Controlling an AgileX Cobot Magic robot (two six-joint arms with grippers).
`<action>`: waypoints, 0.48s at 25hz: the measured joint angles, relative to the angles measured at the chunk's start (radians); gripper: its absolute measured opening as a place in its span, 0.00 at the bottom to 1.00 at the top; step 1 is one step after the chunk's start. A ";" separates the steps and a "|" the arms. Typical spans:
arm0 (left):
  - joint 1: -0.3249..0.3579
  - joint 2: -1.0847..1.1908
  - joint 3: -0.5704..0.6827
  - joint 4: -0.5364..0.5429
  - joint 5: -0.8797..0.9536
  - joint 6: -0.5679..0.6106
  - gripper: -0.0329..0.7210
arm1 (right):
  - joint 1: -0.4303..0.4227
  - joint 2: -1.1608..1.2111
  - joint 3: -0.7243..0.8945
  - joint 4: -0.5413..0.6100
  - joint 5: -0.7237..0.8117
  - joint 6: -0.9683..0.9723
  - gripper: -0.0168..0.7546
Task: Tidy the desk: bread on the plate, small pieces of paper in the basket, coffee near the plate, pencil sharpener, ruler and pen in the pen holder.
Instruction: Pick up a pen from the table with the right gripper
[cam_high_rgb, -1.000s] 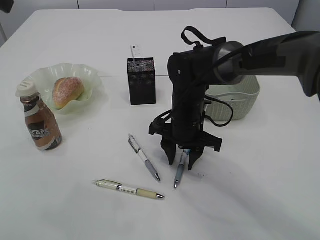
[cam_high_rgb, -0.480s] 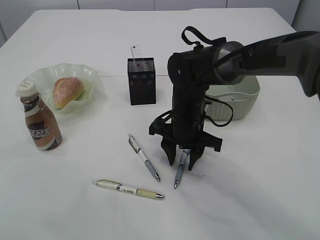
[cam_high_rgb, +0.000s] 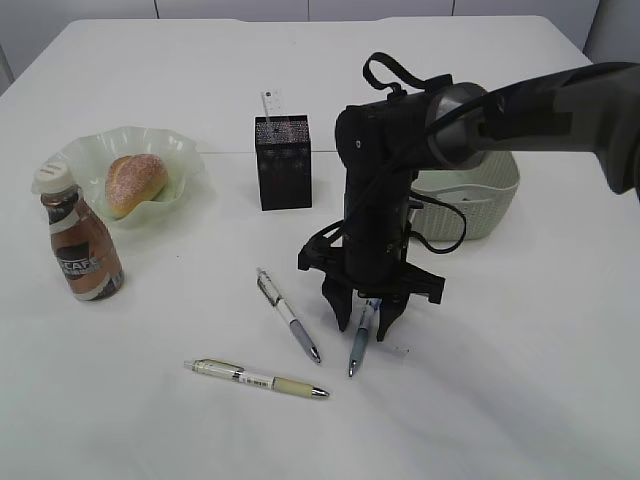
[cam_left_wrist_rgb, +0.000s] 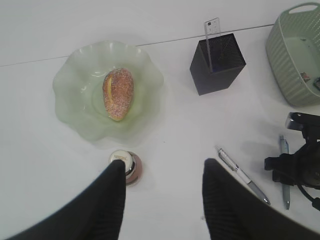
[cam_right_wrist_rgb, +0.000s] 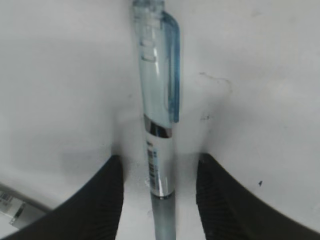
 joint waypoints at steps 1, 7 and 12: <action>0.000 0.000 0.000 0.000 0.000 0.000 0.53 | 0.000 0.000 0.000 0.000 0.000 0.000 0.48; 0.000 0.000 0.000 0.000 0.000 0.000 0.53 | 0.000 0.000 0.000 0.000 0.003 0.000 0.48; 0.000 0.000 0.000 0.000 0.000 0.000 0.53 | 0.000 0.000 0.000 0.000 0.003 0.000 0.48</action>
